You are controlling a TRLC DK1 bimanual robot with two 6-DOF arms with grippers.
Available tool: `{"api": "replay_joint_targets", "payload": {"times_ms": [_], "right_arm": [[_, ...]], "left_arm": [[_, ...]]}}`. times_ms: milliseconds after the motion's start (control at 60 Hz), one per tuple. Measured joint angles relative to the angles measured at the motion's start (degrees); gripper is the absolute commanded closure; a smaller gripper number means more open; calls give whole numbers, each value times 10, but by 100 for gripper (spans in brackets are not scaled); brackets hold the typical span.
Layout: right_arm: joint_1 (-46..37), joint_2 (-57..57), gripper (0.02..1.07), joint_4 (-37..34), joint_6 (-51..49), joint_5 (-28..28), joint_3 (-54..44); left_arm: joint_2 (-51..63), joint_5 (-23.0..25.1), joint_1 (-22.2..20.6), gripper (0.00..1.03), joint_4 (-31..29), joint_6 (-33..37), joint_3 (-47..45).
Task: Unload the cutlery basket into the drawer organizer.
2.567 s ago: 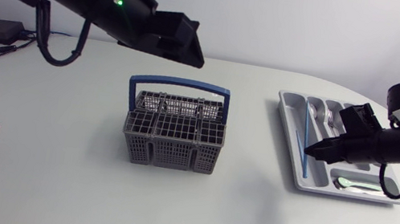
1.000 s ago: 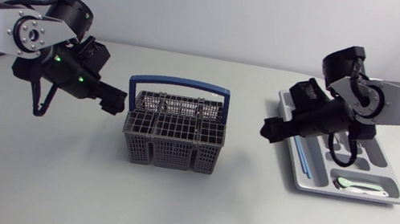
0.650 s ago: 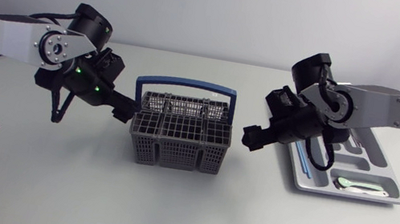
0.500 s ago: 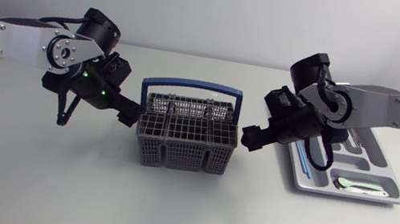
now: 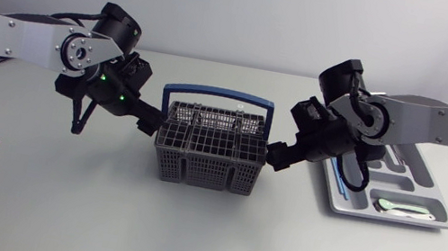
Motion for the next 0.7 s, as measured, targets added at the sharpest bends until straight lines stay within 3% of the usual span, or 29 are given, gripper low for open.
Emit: {"api": "replay_joint_targets", "payload": {"times_ms": [700], "right_arm": [[5,0,10,-2,0,23,0]], "left_arm": [[0,-3,0,5,1,-1,0]]}}
